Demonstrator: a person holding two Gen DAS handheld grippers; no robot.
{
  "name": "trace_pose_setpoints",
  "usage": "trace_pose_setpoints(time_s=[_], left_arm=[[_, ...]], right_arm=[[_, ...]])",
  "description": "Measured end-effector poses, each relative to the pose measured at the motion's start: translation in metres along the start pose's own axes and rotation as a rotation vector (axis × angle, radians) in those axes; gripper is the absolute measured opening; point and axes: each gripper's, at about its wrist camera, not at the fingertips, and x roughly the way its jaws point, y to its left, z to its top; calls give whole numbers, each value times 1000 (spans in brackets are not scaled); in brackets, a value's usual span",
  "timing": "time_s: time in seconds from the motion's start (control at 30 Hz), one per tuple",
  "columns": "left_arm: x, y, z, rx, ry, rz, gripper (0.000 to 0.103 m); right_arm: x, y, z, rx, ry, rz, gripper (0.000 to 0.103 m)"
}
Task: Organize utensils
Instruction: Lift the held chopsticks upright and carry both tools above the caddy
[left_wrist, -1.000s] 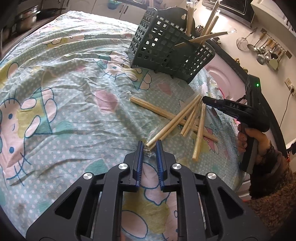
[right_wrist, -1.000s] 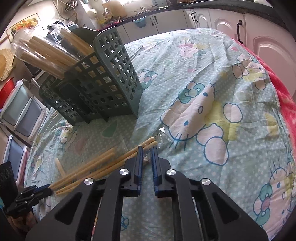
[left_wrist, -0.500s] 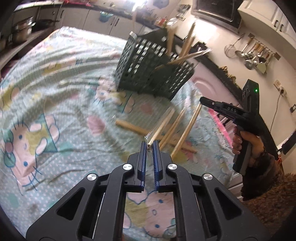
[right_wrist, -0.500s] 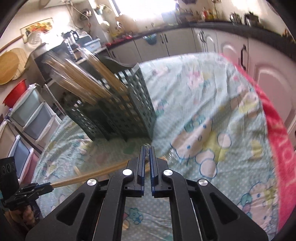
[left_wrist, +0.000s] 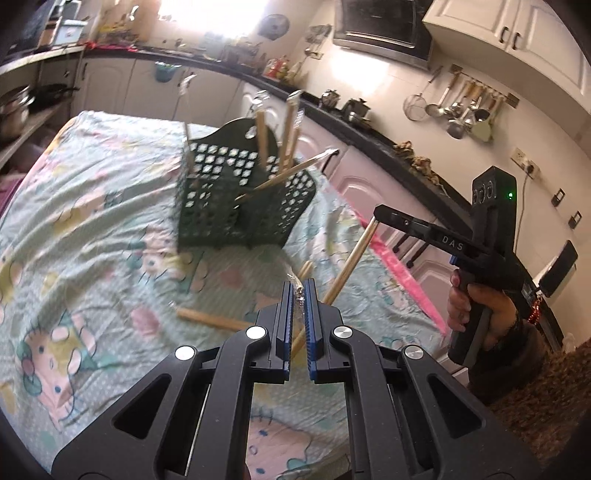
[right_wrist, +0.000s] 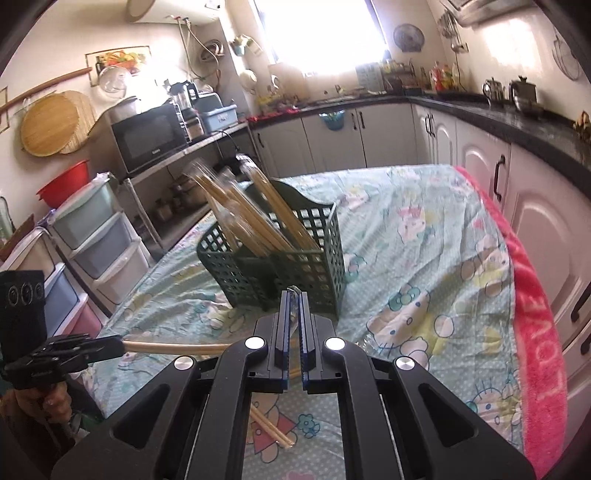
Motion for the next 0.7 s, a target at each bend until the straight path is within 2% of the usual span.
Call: trace_pose_setpoints(time_s=[0.37, 0.7], left_arm=[[4, -33, 33, 76, -41, -94, 3], [7, -66, 70, 176, -88, -146, 3]], right_arm=[[-41, 9, 14, -35, -86, -27, 4], [-74, 14, 39, -77, -182, -73, 4]])
